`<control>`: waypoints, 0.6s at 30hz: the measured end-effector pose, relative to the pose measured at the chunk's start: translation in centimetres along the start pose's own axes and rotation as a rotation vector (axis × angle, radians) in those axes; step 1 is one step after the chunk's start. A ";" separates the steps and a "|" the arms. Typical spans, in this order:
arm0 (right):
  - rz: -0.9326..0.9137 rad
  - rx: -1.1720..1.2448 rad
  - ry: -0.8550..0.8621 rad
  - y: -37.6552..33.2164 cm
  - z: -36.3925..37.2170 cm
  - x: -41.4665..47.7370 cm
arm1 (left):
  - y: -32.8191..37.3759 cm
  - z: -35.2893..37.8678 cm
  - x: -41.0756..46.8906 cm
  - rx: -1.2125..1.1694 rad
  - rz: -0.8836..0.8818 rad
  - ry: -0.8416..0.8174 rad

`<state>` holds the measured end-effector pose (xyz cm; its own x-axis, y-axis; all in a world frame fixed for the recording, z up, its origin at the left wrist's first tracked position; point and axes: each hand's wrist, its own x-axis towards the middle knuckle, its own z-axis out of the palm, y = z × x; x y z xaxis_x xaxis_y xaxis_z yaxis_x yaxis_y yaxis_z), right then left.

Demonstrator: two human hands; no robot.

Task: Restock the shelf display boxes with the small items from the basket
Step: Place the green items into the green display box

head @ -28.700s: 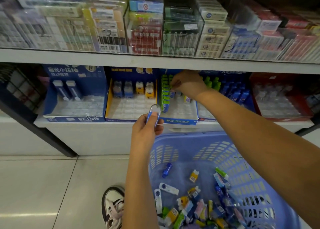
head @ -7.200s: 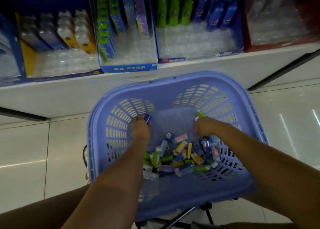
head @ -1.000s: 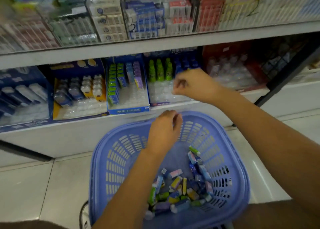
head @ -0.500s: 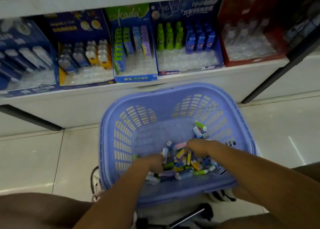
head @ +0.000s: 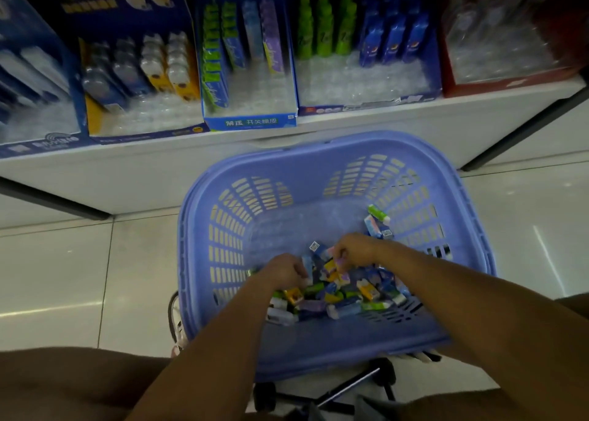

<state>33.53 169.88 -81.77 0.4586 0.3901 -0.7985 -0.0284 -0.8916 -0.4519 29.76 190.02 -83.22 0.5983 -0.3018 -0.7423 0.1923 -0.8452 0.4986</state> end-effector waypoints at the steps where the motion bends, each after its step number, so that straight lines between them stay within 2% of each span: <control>1: -0.013 0.047 0.017 0.0 -0.1 0.4 | -0.1 0.0 0.1 -0.007 -0.003 -0.003; 5: 0.012 0.293 0.064 -0.1 -0.5 1.6 | -0.4 -0.3 0.2 -0.121 -0.010 0.068; 10: -0.027 0.624 0.082 -0.9 -3.3 1.5 | 1.4 -3.6 0.1 -0.455 -0.124 0.116; 15: -0.169 0.795 0.027 -2.7 -7.9 -1.8 | 4.8 -8.5 -2.0 -0.776 -0.020 0.040; 18: -0.290 0.795 0.066 -4.4 -10.8 -4.9 | 6.7 -11.3 -4.3 -0.808 0.045 0.046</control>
<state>40.97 169.40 -71.61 0.5946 0.5420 -0.5939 -0.5058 -0.3220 -0.8003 37.27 190.69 -71.64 0.6469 -0.2947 -0.7033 0.6592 -0.2477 0.7100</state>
